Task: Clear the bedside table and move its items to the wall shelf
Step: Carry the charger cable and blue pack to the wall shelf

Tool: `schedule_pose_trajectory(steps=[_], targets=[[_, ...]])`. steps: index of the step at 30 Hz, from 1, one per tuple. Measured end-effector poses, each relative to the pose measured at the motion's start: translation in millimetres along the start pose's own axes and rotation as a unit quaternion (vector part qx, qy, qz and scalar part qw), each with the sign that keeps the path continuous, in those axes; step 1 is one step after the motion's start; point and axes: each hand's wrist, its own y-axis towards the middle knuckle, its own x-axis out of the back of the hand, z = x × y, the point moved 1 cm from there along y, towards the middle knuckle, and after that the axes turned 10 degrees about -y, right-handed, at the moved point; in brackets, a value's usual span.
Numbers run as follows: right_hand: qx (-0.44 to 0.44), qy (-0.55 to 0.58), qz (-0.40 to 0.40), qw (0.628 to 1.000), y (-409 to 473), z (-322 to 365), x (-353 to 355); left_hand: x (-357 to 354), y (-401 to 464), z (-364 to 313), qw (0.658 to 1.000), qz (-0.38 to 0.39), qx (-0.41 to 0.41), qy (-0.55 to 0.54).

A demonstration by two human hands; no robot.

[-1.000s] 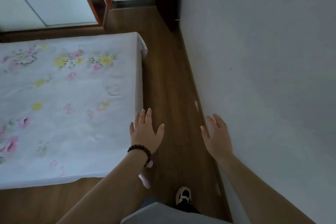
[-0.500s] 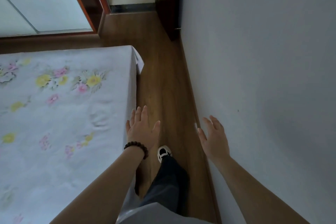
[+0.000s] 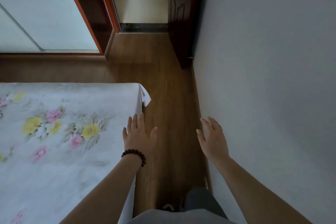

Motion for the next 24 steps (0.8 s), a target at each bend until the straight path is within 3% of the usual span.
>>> schedule_pose_trajectory(steps=[16, 24], targets=[[0.120, 0.002, 0.048, 0.992, 456.9, 38.5, -20.1, 8.9, 394.3, -87.5, 0.994, -0.074, 0.070, -0.050], [0.177, 0.016, 0.083, 0.981, 606.5, 110.9, -26.3, 48.6, 521.5, -87.4, 0.979, -0.131, 0.149, -0.048]])
